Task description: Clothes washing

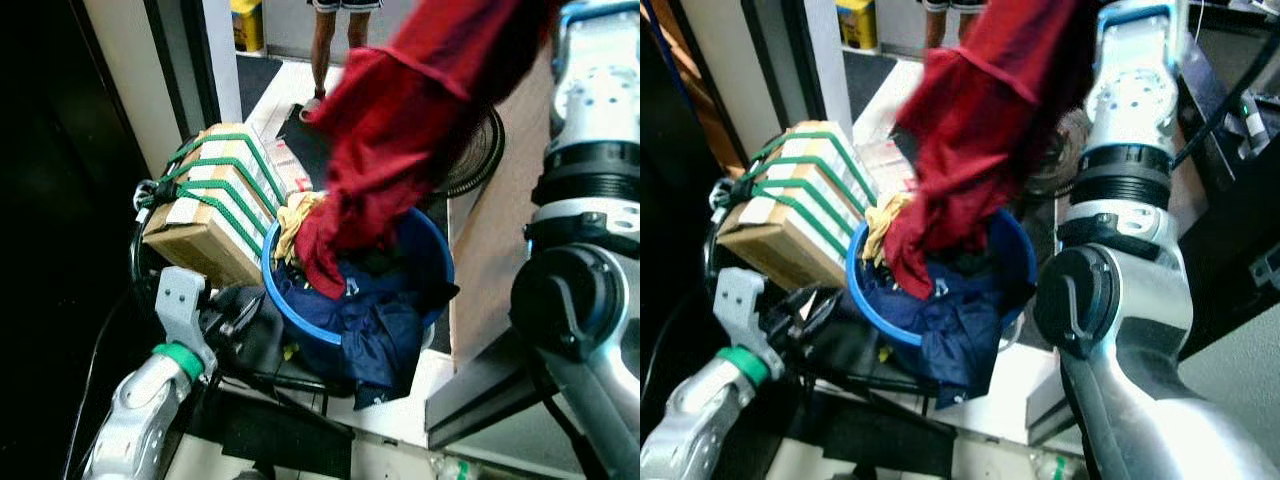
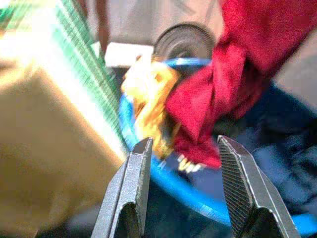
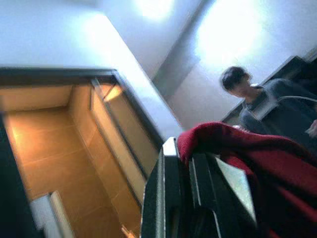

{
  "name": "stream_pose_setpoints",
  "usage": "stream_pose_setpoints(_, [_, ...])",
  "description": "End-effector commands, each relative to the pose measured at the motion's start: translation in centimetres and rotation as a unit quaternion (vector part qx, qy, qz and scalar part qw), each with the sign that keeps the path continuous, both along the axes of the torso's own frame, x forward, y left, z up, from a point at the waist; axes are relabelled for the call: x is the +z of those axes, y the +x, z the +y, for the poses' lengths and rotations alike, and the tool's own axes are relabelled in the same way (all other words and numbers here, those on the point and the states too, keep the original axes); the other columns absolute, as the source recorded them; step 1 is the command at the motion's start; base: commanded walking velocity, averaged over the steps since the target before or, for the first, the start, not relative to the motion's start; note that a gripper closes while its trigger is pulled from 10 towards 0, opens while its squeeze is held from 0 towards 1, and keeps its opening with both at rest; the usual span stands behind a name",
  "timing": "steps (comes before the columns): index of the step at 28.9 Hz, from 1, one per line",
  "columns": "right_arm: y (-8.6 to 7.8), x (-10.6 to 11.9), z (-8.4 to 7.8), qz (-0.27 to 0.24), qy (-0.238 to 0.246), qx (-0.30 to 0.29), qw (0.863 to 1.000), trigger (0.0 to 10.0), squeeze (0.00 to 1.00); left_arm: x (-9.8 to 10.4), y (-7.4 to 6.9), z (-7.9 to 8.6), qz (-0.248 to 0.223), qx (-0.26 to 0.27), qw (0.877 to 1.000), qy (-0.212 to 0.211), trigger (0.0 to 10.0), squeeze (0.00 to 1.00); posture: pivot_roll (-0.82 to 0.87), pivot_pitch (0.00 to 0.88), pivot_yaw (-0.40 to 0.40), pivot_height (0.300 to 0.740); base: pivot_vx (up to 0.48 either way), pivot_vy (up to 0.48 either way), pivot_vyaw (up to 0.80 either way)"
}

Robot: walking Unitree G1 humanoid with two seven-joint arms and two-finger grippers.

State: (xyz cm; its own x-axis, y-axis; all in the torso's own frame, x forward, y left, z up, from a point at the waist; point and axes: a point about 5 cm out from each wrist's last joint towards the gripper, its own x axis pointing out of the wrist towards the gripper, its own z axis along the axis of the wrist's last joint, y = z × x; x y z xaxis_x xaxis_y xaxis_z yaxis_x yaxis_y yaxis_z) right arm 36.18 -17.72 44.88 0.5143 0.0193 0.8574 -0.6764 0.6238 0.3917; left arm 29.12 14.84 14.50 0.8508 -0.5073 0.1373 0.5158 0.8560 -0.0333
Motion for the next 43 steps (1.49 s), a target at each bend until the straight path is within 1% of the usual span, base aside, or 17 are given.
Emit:
stream_pose_setpoints(1, [-0.2, -0.3, 0.3, -0.002, -0.01, 0.006, 1.0, 0.0, 0.0, -0.4, -0.3, -0.7, 0.011, -0.02, 1.0, 0.008, 10.0, 0.0, 0.12, 0.004, 0.059, 0.74, 0.0, 0.0, 0.0])
stream_pose_setpoints(4, [0.2, -1.9, 0.8, 0.006, -0.011, 0.026, 1.0, 0.0, 0.0, -0.4, -0.4, -1.0, 0.014, -0.035, 0.999, 0.012, 10.0, 0.0, 0.12, 0.009, 0.079, 0.74, 0.0, 0.0, 0.0])
stream_pose_setpoints(6, [0.4, -4.2, 2.1, 0.022, -0.023, 0.054, 0.998, 0.0, 0.0, -0.2, -0.8, -1.3, 0.015, -0.057, 0.998, 0.012, 10.0, 0.0, 0.12, 0.001, 0.088, 0.74, 0.0, 0.0, 0.0])
stream_pose_setpoints(8, [0.7, -6.0, 3.5, 0.053, -0.05, 0.047, 0.996, 0.0, 0.0, -0.1, -1.1, -1.3, 0.013, -0.064, 0.998, 0.018, 10.0, 0.0, 0.11, 0.023, 0.076, 0.74, 0.0, 0.0, 0.0])
stream_pose_setpoints(9, [0.8, -6.6, 3.9, 0.061, -0.052, 0.057, 0.995, 0.0, 0.0, 0.0, -1.0, -1.5, 0.01, -0.063, 0.997, 0.038, 10.0, 0.0, 0.14, 0.013, 0.067, 0.74, 0.0, 0.0, 0.0])
stream_pose_setpoints(12, [0.7, -8.6, 4.8, 0.074, -0.053, 0.08, 0.993, 0.0, 0.0, 0.0, -0.9, -1.3, 0.014, -0.038, 0.998, 0.039, 10.0, 0.0, 0.11, 0.016, 0.073, 0.74, 0.0, 0.0, 0.0])
stream_pose_setpoints(18, [0.3, -10.0, 5.4, 0.095, -0.073, 0.084, 0.989, 0.0, 0.0, 0.1, -1.0, -1.2, 0.014, -0.035, 0.999, 0.035, 10.0, 0.0, 0.11, 0.026, 0.077, 0.74, 0.0, 0.0, 0.0])
stream_pose_setpoints(20, [0.6, -14.0, 5.7, 0.166, -0.143, 0.051, 0.974, 0.0, 0.0, 1.0, -0.3, -0.8, 0.017, 0.008, 0.999, 0.039, 10.0, 0.0, 0.11, 0.03, 0.076, 0.74, 0.0, 0.0, 0.0])
stream_pose_setpoints(22, [0.6, -14.0, 5.7, 0.166, -0.143, 0.051, 0.974, 0.0, 0.0, 1.0, -0.3, -0.8, 0.017, 0.008, 0.999, 0.039, 10.0, 0.0, 0.11, 0.03, 0.076, 0.74, 0.0, 0.0, 0.0])
stream_pose_setpoints(23, [0.8, -16.5, 5.5, 0.219, -0.16, 0.023, 0.962, 10.0, 0.0, 2.1, 0.4, 0.0, 0.014, 0.052, 0.998, 0.032, 10.0, 0.0, 0.12, 0.034, 0.07, 0.74, 0.0, 0.0, 0.0])
stream_pose_setpoints(24, [0.7, -18.7, 5.1, 0.256, -0.173, -0.015, 0.951, 10.0, 0.0, 3.1, 1.3, 1.1, 0.014, 0.111, 0.993, 0.048, 10.0, 0.0, 0.13, 0.028, 0.061, 0.74, 0.0, 0.0, 0.0])
stream_pose_setpoints(26, [0.7, -18.7, 5.1, 0.256, -0.173, -0.015, 0.951, 10.0, 0.0, 3.1, 1.3, 1.1, 0.014, 0.111, 0.993, 0.048, 10.0, 0.0, 0.13, 0.028, 0.061, 0.74, 0.0, 0.0, 0.0])
stream_pose_setpoints(27, [0.5, -20.2, 4.8, 0.277, -0.192, -0.05, 0.94, 10.0, 0.0, 3.9, 2.0, 2.0, 0.015, 0.159, 0.986, 0.055, 10.0, 0.0, 0.14, 0.027, 0.06, 0.74, 0.0, 0.0, 0.0])
stream_pose_setpoints(29, [0.5, -20.2, 4.8, 0.277, -0.192, -0.05, 0.94, 10.0, 0.0, 3.9, 2.0, 2.0, 0.015, 0.159, 0.986, 0.055, 10.0, 0.0, 0.14, 0.027, 0.06, 0.74, 0.0, 0.0, 0.0])
stream_pose_setpoints(31, [-0.2, -23.4, 4.5, 0.297, -0.262, -0.109, 0.912, 10.0, 0.0, 5.5, 2.4, 2.5, -0.012, 0.184, 0.98, 0.072, 10.0, 0.0, 0.14, 0.007, 0.055, 0.74, 0.0, 0.0, 0.0])
stream_pose_setpoints(34, [-0.7, -24.4, 4.2, 0.306, -0.284, -0.121, 0.901, 10.0, 0.0, 6.0, 2.1, 2.4, -0.027, 0.169, 0.983, 0.065, 10.0, 0.0, 0.15, 0.0, 0.034, 0.74, 0.0, 0.0, 0.0])
stream_pose_setpoints(43, [-0.6, -24.2, 3.2, 0.317, -0.256, -0.129, 0.904, 10.0, 0.0, 6.5, 2.0, 2.6, -0.032, 0.202, 0.976, 0.074, 10.0, 0.0, 0.15, 0.0, 0.004, 0.74, 0.0, 0.0, -0.53])
